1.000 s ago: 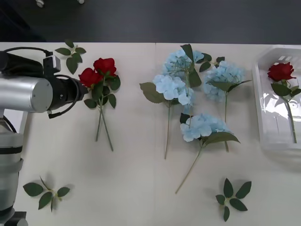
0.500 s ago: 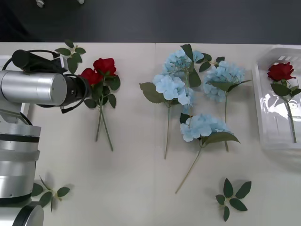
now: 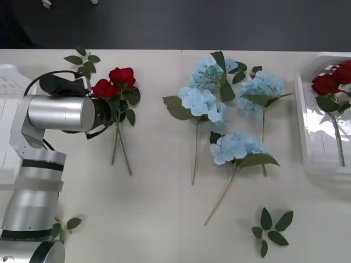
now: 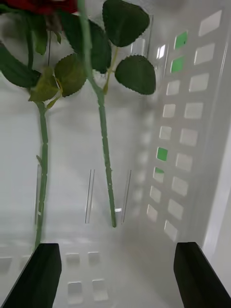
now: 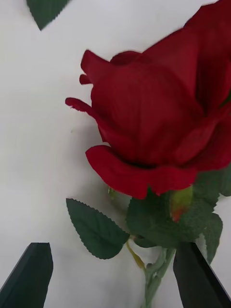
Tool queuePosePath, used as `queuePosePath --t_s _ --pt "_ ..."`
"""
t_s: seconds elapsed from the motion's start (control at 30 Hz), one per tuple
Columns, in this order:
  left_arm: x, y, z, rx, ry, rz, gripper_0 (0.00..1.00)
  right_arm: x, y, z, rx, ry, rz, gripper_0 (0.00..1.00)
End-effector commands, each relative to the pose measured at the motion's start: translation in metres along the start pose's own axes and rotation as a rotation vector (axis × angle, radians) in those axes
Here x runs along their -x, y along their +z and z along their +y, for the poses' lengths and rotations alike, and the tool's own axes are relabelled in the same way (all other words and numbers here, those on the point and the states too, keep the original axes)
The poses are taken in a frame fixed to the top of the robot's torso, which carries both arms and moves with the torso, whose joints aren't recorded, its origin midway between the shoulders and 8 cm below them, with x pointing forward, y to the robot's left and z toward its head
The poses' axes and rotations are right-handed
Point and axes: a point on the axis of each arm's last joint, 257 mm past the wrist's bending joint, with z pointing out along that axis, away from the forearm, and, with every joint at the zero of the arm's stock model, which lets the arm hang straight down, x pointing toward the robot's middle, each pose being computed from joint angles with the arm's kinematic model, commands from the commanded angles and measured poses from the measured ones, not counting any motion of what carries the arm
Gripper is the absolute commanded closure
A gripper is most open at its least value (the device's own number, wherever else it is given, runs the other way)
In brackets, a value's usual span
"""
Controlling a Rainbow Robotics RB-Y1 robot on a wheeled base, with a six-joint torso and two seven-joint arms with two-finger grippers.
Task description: Put the red flowers into the right box and the blue flowers into the left box
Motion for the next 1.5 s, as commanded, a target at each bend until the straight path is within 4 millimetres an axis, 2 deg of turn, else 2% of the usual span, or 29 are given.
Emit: queuePosePath --t_s 0.03,0.17,0.23,0.37,0.63,0.77,0.9,0.93,0.97,1.03,1.1,1.2,1.33,1.43,1.5 --pt "0.020 -0.002 -0.023 -0.027 -0.011 -0.048 0.27 0.034 -0.022 0.010 0.019 -0.007 -0.081 0.31" --pt "0.017 0.001 -0.026 -0.026 0.004 -0.049 0.28 0.040 -0.042 0.025 0.091 -0.002 -0.086 0.31" --pt "0.016 0.004 -0.028 -0.026 0.010 -0.052 0.29 0.041 -0.061 0.034 0.141 -0.002 -0.073 0.31" --pt "0.013 0.006 -0.031 -0.026 0.021 -0.051 0.31 0.042 -0.085 0.053 0.210 -0.034 -0.071 0.31" --pt "0.006 0.016 -0.034 -0.027 0.022 -0.056 0.35 0.053 -0.119 0.114 0.371 -0.129 -0.123 0.31" --pt "0.005 0.017 -0.034 -0.021 0.028 -0.055 0.42 0.063 -0.126 0.152 0.427 -0.207 -0.169 0.31" --pt "0.003 0.017 -0.034 -0.015 0.037 -0.057 0.45 0.070 -0.124 0.213 0.494 -0.297 -0.257 0.31" --pt "0.004 0.017 -0.035 -0.015 0.038 -0.056 0.48 0.070 -0.124 0.221 0.504 -0.305 -0.269 0.31" --pt "0.003 0.017 -0.036 -0.016 0.040 -0.058 0.56 0.071 -0.123 0.237 0.525 -0.321 -0.293 0.31" --pt "0.002 0.017 -0.038 -0.015 0.040 -0.058 0.62 0.069 -0.123 0.264 0.564 -0.346 -0.328 0.31" --pt "0.001 0.018 -0.039 -0.011 0.043 -0.058 0.63 0.066 -0.129 0.293 0.609 -0.380 -0.366 0.31" --pt "0.000 0.018 -0.039 -0.001 0.049 -0.063 0.63 0.059 -0.137 0.325 0.666 -0.427 -0.385 0.31" --pt "-0.001 0.018 -0.040 0.008 0.055 -0.066 0.63 0.048 -0.147 0.344 0.702 -0.470 -0.383 0.31" --pt "-0.005 0.020 -0.041 0.012 0.060 -0.059 0.81 0.039 -0.154 0.355 0.718 -0.500 -0.377 0.31" --pt "-0.007 0.021 -0.040 0.016 0.063 -0.056 0.88 0.035 -0.154 0.357 0.724 -0.504 -0.368 0.31"
